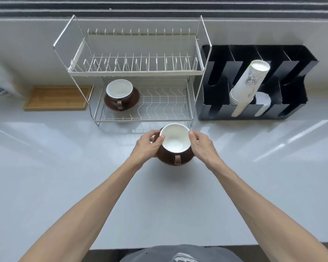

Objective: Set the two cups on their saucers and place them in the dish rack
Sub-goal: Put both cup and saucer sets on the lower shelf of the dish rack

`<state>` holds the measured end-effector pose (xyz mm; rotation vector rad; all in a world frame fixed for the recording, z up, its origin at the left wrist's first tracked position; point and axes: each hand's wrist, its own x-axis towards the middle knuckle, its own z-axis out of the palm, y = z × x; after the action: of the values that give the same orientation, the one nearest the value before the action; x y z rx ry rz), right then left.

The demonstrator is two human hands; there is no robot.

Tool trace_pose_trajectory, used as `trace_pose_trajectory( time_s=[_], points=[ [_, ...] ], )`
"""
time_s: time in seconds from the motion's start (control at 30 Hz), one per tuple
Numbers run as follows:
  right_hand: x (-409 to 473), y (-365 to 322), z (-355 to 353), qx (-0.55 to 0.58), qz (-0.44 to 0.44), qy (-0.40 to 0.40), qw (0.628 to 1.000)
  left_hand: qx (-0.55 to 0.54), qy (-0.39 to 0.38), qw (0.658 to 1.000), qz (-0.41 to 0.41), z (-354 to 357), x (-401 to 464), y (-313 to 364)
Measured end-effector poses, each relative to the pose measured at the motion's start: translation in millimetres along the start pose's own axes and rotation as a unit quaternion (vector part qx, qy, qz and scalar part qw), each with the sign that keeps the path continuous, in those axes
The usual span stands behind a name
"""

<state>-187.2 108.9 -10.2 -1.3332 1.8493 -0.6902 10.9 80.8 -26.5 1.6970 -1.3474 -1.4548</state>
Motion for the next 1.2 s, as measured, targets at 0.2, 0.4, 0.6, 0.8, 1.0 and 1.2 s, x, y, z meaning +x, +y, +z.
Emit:
trace_pose_trajectory(
  time_s=[0.2, 0.4, 0.6, 0.8, 1.0, 1.2],
  points=[
    [29, -29, 12, -0.001, -0.012, -0.006, 1.0, -0.009, 0.018, 1.0, 0.0, -27, 20, 16],
    [62, -46, 15, 0.0, -0.027, -0.008, 1.0, -0.03, 0.027, 0.999, 0.005, -39, 51, 33],
    [103, -60, 14, 0.002, -0.034, -0.01, 0.999, -0.006, 0.041, 0.999, 0.014, -47, 91, 51],
    [142, -70, 15, -0.002, -0.039, -0.009, 0.999, 0.014, 0.055, 0.998, 0.026, -51, 132, 65],
    [171, -75, 17, 0.007, -0.04, -0.01, 0.999, 0.032, 0.05, 0.998, 0.024, -52, 167, 74],
    [199, -80, 23, -0.015, 0.0, 0.005, 1.0, 0.025, 0.051, 0.998, -0.013, -52, 195, 75]
  ],
)
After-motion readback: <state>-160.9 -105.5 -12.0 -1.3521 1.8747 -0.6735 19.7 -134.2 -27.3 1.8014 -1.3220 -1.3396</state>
